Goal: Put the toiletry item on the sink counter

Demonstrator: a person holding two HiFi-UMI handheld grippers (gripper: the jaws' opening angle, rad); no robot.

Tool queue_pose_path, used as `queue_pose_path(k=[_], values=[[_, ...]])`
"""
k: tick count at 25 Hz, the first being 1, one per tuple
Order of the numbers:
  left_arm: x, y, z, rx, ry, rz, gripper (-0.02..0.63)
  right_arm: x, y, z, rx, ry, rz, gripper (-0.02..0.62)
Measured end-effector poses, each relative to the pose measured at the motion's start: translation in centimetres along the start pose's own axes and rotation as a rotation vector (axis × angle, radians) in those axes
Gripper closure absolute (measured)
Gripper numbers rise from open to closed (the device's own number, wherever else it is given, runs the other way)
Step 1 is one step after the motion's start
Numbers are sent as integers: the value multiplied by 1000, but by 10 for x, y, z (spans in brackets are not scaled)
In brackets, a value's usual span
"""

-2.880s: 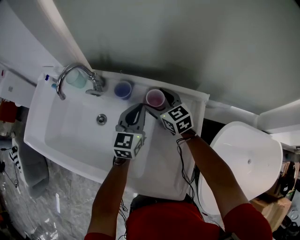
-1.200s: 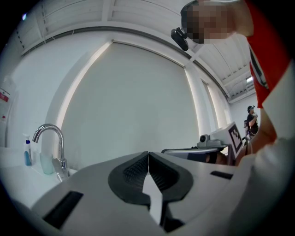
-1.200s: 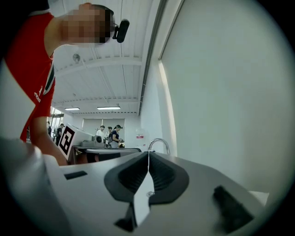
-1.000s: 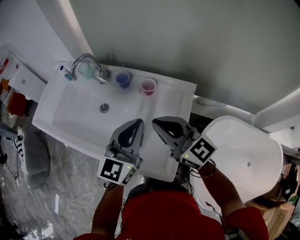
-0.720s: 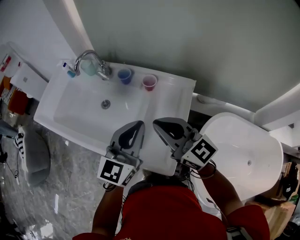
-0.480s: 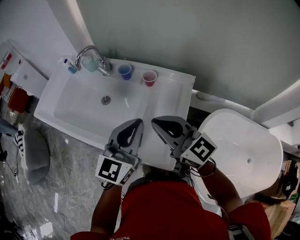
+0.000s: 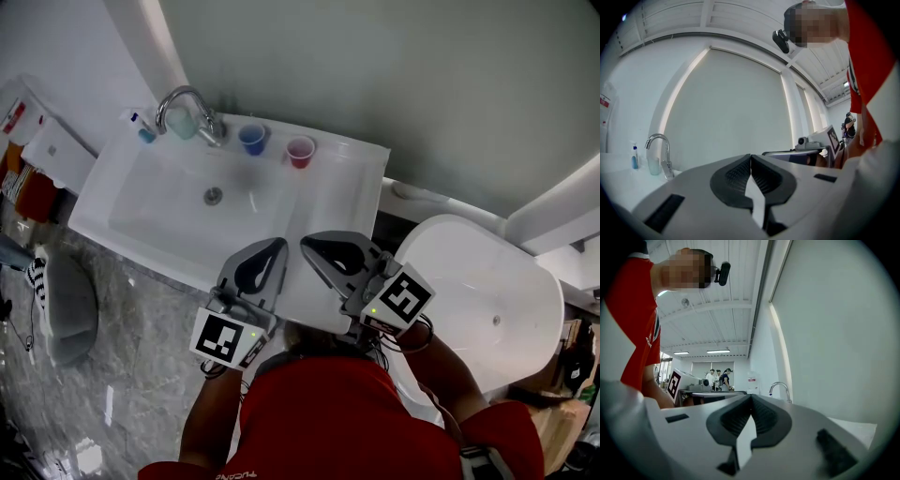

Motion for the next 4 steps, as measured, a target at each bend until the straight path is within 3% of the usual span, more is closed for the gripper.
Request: queue_pose_path(k=[4], values=[[3,1,-3,-1,0,-1,588,2,1,3,4,1,7,568]])
Point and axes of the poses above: the fingertips, and each gripper's own axes: x backward along the fingers, z to its left, y out of its top, the point moved 2 cm from there along x, backward along the fingers, and after that the axes turned 12 degrees about y, right-handed, at the moved point
